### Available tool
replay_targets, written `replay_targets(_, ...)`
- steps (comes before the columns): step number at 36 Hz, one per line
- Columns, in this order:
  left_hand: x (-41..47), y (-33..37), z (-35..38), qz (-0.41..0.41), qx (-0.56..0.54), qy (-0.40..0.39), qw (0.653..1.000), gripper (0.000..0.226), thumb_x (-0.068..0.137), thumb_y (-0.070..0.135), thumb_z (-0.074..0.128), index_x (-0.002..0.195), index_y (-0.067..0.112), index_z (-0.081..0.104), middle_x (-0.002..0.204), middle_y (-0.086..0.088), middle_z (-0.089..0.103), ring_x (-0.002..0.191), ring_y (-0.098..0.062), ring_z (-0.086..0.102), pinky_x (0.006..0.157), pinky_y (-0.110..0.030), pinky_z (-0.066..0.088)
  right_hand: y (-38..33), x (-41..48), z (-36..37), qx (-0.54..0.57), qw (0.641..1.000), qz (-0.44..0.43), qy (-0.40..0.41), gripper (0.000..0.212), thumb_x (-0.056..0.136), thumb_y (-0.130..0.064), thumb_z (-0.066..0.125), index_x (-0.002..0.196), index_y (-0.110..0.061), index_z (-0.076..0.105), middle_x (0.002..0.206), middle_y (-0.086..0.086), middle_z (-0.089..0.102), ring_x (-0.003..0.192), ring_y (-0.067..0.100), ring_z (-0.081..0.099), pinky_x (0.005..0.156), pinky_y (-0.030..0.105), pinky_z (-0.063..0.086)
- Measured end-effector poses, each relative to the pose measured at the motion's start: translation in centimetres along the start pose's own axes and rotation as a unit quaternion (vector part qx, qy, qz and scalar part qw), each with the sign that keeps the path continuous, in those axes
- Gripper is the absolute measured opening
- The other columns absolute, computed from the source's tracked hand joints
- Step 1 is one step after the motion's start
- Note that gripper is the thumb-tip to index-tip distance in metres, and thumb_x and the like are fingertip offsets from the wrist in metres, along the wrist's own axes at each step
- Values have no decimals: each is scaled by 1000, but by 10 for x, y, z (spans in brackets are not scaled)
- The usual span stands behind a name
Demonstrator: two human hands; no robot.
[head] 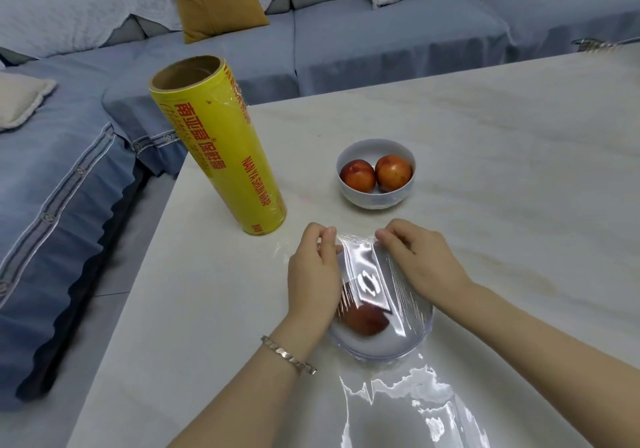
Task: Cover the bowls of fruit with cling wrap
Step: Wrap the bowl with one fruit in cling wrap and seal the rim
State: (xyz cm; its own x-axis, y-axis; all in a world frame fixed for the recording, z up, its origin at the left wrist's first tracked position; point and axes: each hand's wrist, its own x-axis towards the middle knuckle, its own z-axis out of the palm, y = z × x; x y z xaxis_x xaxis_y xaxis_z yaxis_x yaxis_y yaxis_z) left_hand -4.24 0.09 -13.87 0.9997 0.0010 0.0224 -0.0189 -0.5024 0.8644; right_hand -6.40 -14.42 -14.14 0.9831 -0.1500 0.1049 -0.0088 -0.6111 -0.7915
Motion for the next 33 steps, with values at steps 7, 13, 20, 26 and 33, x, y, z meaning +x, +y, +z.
replay_targets(7, 0, -4, 7, -25, -24, 52, 998, 20, 99, 32, 39, 84, 24, 50, 83, -3, 70, 78, -15, 63, 65, -21, 44, -2, 3, 11, -36, 996, 13, 77, 27, 96, -33, 43, 83, -13, 56, 86, 11, 71, 84, 31, 60, 74, 38, 45)
replay_targets(13, 7, 0, 7, -35, -42, 50, 997, 20, 99, 28, 40, 90, 15, 52, 74, -4, 72, 71, -11, 64, 60, -7, 38, -1, 10, 13, -34, 996, 33, 80, 21, 95, -32, 44, 81, -20, 53, 83, 7, 71, 83, 28, 60, 70, 32, 40)
replay_targets(20, 11, 0, 8, -50, -46, 65, 996, 20, 100, 28, 40, 93, 14, 52, 71, -3, 71, 66, -3, 61, 59, -7, 37, 3, 16, 14, -11, 995, 69, 66, 19, 95, -32, 44, 79, -23, 50, 70, -2, 64, 73, 17, 51, 64, 26, 30)
replay_targets(26, 18, -5, 10, -113, -68, 61, 989, 25, 99, 26, 42, 93, 6, 56, 70, -3, 70, 67, -4, 61, 64, -17, 42, 11, 24, 16, -19, 993, 110, 33, 29, 92, -30, 50, 73, -12, 61, 59, -14, 52, 73, 17, 52, 68, 25, 34)
replay_targets(33, 21, -7, 7, -178, -99, 47, 978, 24, 99, 21, 43, 86, 5, 55, 60, 4, 65, 62, -7, 60, 61, -20, 44, 12, 24, 17, -11, 992, 122, 42, 32, 90, -30, 53, 70, -9, 64, 60, -9, 55, 70, 17, 53, 68, 25, 37)
